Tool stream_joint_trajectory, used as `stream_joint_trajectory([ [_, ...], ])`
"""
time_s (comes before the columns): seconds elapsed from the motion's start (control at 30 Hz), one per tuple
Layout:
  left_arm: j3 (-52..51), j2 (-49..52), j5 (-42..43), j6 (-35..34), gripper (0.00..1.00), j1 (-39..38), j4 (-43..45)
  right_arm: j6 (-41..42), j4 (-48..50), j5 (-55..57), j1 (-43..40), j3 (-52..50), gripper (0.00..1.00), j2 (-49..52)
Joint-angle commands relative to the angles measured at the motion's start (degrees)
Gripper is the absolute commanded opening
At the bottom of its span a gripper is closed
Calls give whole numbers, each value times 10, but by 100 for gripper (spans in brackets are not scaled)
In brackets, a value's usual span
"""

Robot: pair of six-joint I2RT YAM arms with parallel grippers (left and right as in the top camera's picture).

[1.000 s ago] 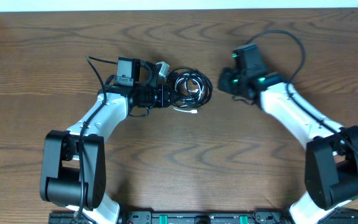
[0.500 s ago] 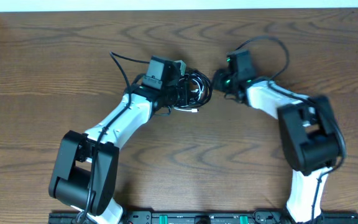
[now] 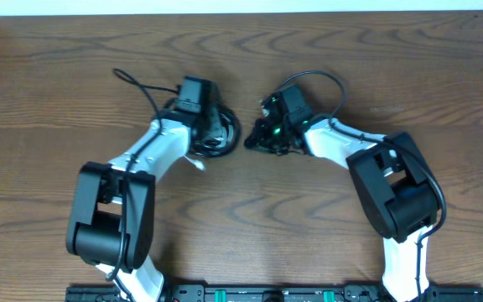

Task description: Untangle cables

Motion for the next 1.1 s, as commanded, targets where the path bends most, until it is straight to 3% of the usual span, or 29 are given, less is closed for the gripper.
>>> stream_joint_trajectory([
  [0.0,6,14,-28,3,8,35,8,-5,-7,-32,17,-4,1,6],
  [0.13,6,16,33,12,8,67,35,-52,-22,-47,14,-4,1,-33],
  [0.2,6,16,88,9,8,76,66,-101,-22,17,14,-4,1,-63],
  [0.4,5,21,100,8,8,51,76,-144,-20,126,2,-4,1,-89],
  [0.6,-5,74,105,8,8,3,70,-146,-39,120,-39,-4,1,-90],
  [0.8,-3,98,199,49,8,-30,63,-165,-63,63,-92,-4,1,-90],
  [0.97,31,87,236,140,8,-62,-64,-219,-85,35,-131,-4,1,-90],
  [1.0,63,86,229,186,8,-77,-150,-228,-98,35,-145,-4,2,-90],
  [1.07,99,86,185,215,8,-90,-237,-227,-112,35,-161,-4,8,-90],
])
